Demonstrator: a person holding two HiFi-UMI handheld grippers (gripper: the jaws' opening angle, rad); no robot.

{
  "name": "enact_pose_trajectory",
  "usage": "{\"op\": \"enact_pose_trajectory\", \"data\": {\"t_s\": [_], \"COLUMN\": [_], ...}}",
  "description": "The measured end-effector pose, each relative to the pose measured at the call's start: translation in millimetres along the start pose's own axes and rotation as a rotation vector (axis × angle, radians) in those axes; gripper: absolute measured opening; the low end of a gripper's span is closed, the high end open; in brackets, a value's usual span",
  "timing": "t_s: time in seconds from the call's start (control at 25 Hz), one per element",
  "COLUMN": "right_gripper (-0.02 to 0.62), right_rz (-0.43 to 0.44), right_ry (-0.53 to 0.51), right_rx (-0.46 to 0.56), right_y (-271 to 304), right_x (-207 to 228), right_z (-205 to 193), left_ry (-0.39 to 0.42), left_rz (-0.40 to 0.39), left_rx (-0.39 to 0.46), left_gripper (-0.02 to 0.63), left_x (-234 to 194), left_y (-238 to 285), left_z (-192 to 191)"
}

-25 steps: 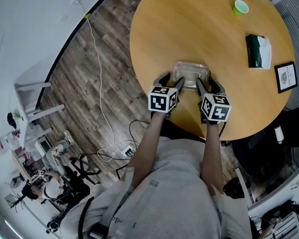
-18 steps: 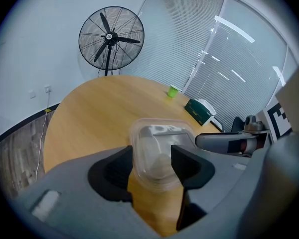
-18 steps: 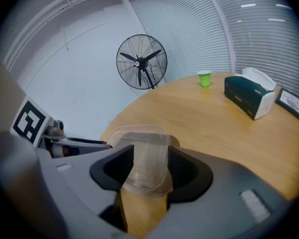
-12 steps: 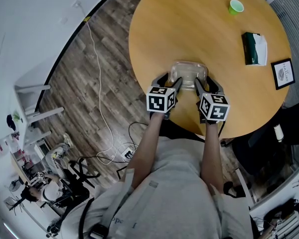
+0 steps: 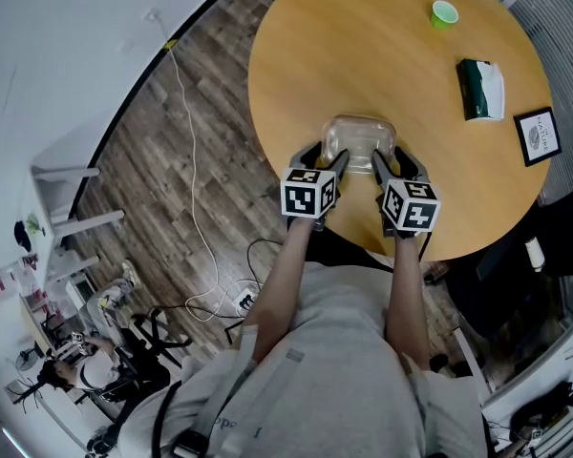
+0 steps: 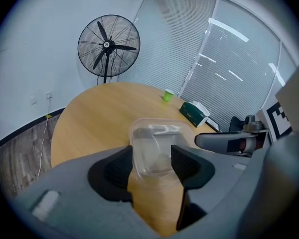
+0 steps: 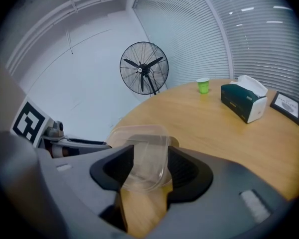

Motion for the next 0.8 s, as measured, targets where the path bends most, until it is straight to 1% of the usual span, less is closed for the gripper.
{"op": "enact_pose_trajectory", "data": {"t_s": [0.44,0.8], "right_gripper": [0.21,0.21], "right_rz": [0.026,0.017], "right_ry": [-0.029,-0.011], "right_rx": [0.077,0.145], "right_y": [-25,-43], "right_x": [-22,-36], "right_z": [9,7], "left_ry": [0.019,0.069], "left_rz": [0.013,0.002], "left_rx": [0.076,0.113], "left_gripper": [0.247,0.247], "left_x": [7,12], "left_y": [-36,-56], "left_z": [4,16]}}
Point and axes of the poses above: the fingertips, and each gripper's own axes: y forward along the fingers, x to its right, z out of its top, the point moved 10 cm from there along -y, backward along the fingers, and after that the axes turned 9 degrees about z, right-handed, at the moved point
